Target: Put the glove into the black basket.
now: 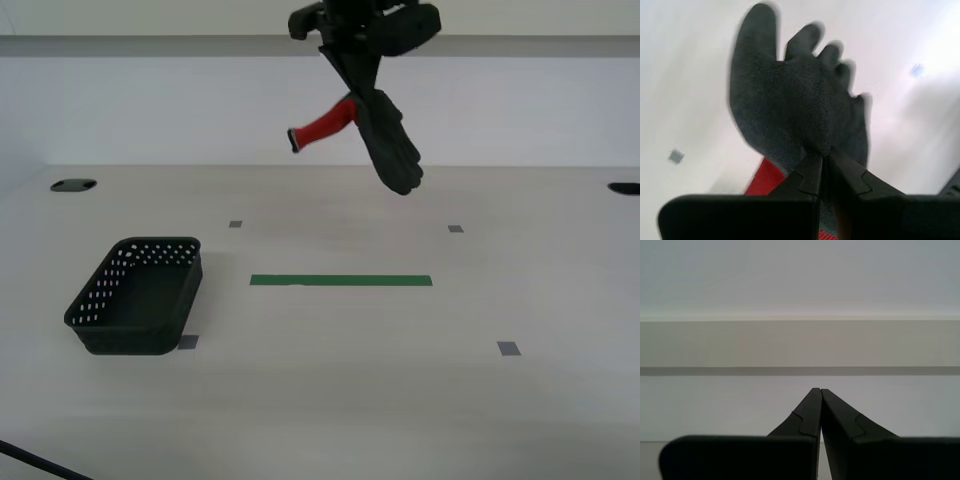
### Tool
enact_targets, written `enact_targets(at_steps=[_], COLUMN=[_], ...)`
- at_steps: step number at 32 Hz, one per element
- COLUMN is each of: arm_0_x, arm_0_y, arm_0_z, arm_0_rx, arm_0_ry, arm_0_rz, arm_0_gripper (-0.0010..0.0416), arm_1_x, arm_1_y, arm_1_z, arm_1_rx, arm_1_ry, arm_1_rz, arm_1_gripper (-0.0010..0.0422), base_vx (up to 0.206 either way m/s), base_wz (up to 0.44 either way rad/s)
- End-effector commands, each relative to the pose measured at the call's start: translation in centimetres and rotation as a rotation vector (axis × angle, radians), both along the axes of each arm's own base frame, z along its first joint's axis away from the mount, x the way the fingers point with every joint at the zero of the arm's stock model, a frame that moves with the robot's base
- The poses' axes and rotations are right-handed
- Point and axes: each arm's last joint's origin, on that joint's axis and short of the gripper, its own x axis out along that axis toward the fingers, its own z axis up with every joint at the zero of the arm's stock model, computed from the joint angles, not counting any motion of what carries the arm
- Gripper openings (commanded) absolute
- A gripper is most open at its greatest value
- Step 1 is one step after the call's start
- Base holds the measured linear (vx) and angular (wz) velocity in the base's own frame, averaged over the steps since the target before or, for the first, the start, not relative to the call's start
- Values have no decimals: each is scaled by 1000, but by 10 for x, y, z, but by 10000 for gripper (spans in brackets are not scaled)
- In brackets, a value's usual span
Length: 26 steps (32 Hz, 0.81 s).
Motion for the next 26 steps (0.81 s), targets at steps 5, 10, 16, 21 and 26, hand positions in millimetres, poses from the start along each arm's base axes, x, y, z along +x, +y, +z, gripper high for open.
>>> enact_targets(at_steps=[5, 10, 16, 21, 26], arm_0_x=[0, 0, 0, 0, 0], arm_0_y=[0, 0, 0, 0, 0], arm_0_z=[0, 0, -1, -1, -1], arm_0_rx=[1, 1, 0, 0, 0], arm_0_ry=[0, 7, 16, 16, 15], arm_0_rz=[0, 0, 1, 0, 0], arm_0_gripper=[1, 1, 1, 1, 1], arm_1_x=[9, -2, -29, -48, -64], arm_1_y=[86, 143, 203, 245, 260], arm_1_z=[42, 48, 22, -27, -83], arm_1_rx=[50, 79, 108, 144, 143], arm_1_ry=[-55, -72, -26, 40, 72], arm_1_rz=[192, 317, 464, 584, 632], arm_1_gripper=[-1, -1, -1, -1, -1], base_vx=[0, 0, 0, 0, 0], base_wz=[0, 0, 0, 0, 0])
